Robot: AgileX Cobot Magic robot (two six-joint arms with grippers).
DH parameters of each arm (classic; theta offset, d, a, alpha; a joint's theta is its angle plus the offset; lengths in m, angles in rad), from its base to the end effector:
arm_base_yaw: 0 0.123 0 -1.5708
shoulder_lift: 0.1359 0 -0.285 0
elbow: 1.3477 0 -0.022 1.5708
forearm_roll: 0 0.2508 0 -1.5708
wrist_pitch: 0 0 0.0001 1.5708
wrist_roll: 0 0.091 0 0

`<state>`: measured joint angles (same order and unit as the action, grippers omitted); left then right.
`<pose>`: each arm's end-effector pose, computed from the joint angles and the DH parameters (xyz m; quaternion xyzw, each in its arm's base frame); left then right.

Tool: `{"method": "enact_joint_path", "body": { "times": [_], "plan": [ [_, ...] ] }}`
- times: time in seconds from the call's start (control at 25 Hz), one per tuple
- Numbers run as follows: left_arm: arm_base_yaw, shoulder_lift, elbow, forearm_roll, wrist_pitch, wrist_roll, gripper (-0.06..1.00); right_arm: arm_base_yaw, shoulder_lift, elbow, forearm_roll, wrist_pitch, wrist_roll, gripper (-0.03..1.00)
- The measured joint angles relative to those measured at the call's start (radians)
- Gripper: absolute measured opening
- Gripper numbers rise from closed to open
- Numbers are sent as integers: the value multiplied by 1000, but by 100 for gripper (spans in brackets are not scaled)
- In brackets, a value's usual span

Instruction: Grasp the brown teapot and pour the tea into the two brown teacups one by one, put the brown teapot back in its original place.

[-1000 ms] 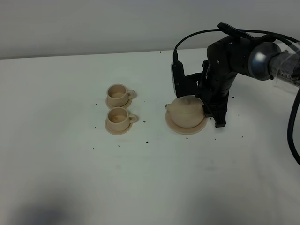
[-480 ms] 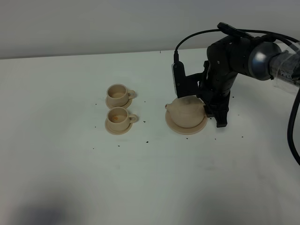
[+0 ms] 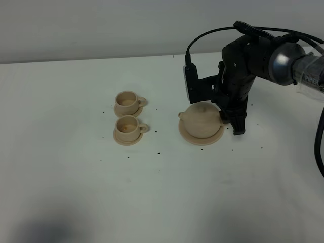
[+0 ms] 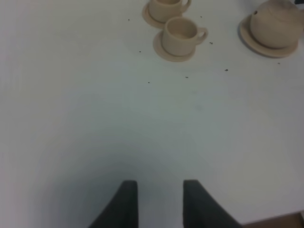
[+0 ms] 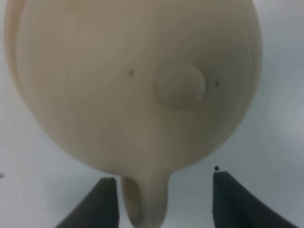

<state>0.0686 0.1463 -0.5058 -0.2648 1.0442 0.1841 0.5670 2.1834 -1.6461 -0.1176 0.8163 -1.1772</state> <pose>0.0183 -0.0194 0.2817 0.0453 0.8750 -0.0724 0.4765 0.3894 0.2387 0.1561 -0.7769 0.6092 -0.0917 0.1298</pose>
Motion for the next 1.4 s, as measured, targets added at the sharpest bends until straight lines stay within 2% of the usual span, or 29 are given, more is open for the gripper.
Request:
{"method": "enact_joint_path", "body": {
  "times": [0.36, 1.0, 1.4],
  "plan": [
    [0, 0, 0, 0, 0, 0, 25, 11, 0, 0, -1, 0, 0, 45],
    [0, 0, 0, 0, 0, 0, 25, 55, 0, 0, -89, 23, 59, 45],
    [0, 0, 0, 0, 0, -1, 25, 56, 2, 0, -93, 22, 60, 45]
  ]
}}
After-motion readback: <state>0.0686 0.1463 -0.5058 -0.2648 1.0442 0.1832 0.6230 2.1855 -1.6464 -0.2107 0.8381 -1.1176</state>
